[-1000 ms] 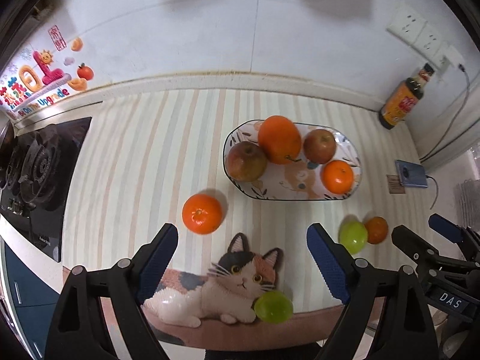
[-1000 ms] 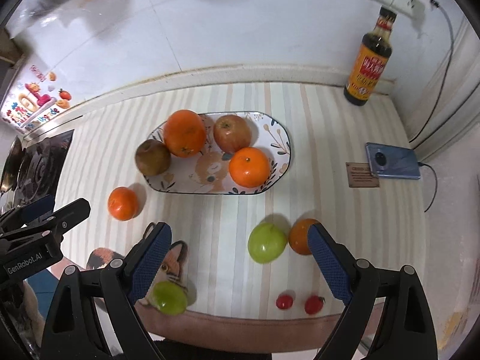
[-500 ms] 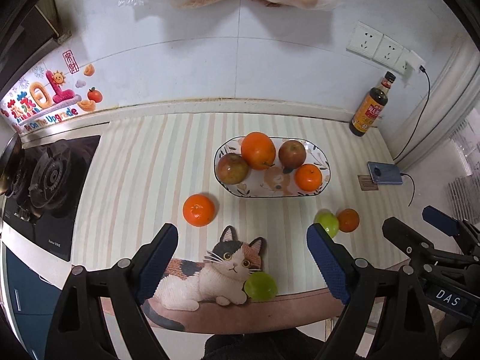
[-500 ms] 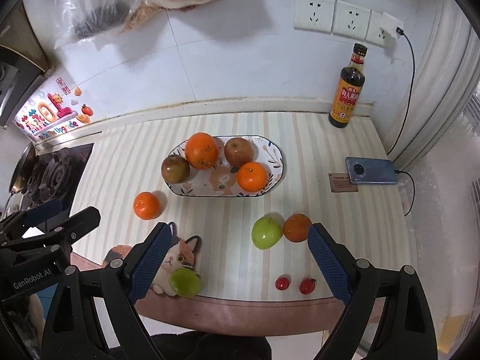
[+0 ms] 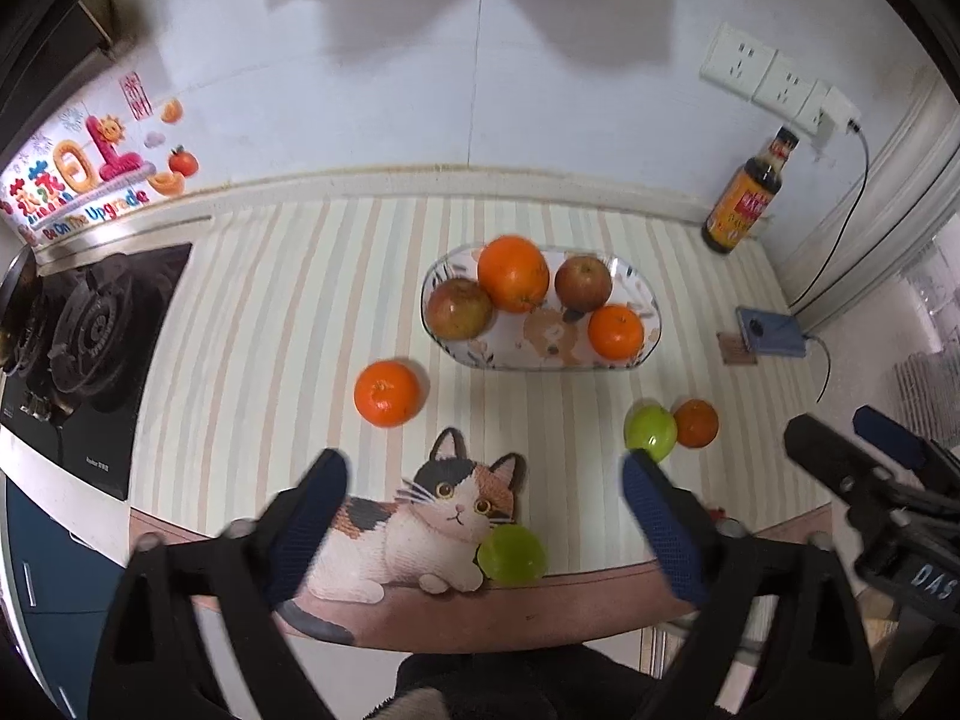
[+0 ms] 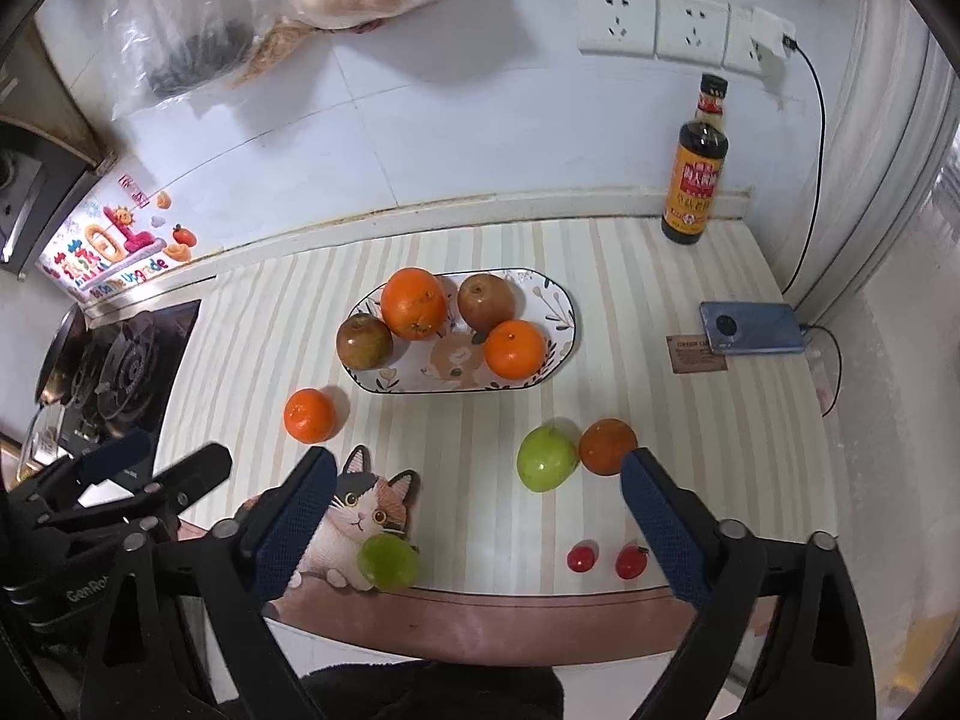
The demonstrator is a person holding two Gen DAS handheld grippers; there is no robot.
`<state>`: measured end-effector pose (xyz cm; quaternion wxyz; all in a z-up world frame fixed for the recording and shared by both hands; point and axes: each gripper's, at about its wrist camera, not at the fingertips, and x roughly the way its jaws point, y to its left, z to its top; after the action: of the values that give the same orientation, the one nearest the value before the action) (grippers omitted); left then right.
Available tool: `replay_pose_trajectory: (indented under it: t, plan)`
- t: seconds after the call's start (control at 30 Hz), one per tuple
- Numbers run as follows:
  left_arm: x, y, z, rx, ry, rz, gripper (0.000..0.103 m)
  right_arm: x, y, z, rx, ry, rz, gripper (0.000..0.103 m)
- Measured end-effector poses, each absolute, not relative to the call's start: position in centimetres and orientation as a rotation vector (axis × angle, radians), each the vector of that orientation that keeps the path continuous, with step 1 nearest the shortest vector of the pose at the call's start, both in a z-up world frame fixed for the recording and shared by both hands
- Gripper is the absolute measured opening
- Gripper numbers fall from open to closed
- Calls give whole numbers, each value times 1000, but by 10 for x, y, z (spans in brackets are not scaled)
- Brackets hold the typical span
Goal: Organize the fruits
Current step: 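Lift both open tools back from the plate, then grasp the green apple beside the cat figure with the left tool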
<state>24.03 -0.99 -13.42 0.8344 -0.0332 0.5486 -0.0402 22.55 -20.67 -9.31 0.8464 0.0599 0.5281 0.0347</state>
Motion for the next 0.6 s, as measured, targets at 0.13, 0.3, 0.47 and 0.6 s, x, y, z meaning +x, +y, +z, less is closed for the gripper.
replay_pose_trajectory:
  t: [0.13,0.3,0.47,0.6]
  plan:
    - [247,-11,-167,-60,1231,-78,98,240,-223,-121,156,1173,56,99]
    - [254,-19,-237,-68,1439,-109,98,260,-245,-179,208,1293,43,99]
    - [250,-33,-295,-90,1606,-140,97,275,-263,-235,259,1379,27,99]
    - [253,-49,-331,-107,1697,-188,97,293,-265,-278,296,1436,44,98]
